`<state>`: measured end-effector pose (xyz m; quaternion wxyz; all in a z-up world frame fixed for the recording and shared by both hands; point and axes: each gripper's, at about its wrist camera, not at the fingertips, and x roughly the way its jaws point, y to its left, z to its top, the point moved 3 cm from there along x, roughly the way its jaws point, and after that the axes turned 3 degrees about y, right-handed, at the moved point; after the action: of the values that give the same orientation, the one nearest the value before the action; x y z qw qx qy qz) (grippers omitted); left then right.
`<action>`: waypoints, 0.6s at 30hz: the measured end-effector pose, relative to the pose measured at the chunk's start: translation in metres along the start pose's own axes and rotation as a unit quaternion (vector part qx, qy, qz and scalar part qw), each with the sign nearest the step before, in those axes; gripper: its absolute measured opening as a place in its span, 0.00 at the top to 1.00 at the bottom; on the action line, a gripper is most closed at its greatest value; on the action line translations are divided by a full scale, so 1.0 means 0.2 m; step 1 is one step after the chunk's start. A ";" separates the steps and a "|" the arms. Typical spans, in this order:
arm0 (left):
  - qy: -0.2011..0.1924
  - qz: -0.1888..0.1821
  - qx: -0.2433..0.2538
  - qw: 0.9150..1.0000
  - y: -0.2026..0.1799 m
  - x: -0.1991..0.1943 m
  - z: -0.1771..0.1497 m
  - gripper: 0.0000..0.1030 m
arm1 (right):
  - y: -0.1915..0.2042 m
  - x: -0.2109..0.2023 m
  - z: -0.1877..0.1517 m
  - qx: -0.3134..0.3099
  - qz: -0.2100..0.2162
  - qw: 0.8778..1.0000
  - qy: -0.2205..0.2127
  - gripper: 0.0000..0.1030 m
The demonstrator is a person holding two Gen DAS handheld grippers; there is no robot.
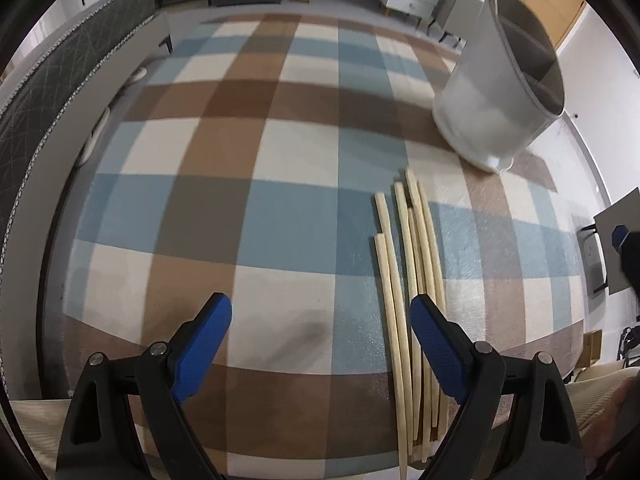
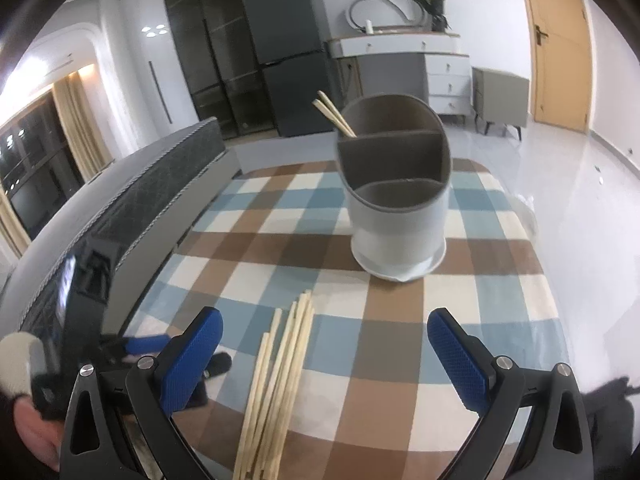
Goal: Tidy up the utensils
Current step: 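Lower the left gripper to the chopstick pile and grasp one chopstick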
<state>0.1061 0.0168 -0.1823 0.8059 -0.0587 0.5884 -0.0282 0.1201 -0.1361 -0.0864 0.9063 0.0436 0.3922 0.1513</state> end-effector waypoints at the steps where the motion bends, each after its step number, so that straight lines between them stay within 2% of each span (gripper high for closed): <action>1: 0.003 0.003 0.001 1.000 0.00 0.01 0.00 0.15 | -0.01 0.01 0.00 0.006 -0.001 1.000 0.003 0.00; 5: 0.026 0.014 0.004 1.000 -0.02 0.07 -0.02 0.15 | -0.05 0.03 0.01 0.026 0.001 1.000 0.012 0.00; 10: 0.037 0.036 0.016 0.999 -0.04 0.10 -0.05 0.15 | -0.07 0.01 0.03 0.043 0.008 0.999 0.011 0.00; 14: 0.030 0.056 0.019 0.998 -0.04 0.08 -0.07 0.15 | -0.08 0.00 0.03 0.052 0.013 0.998 0.011 0.00; 18: 0.037 0.058 0.013 0.998 -0.04 0.07 -0.08 0.15 | -0.09 -0.02 0.05 0.061 0.017 0.998 0.009 0.00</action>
<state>0.0960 0.0065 -0.1997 0.7843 -0.0134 0.6201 0.0086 0.1287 -0.1535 -0.0807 0.8958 0.1038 0.4080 0.1428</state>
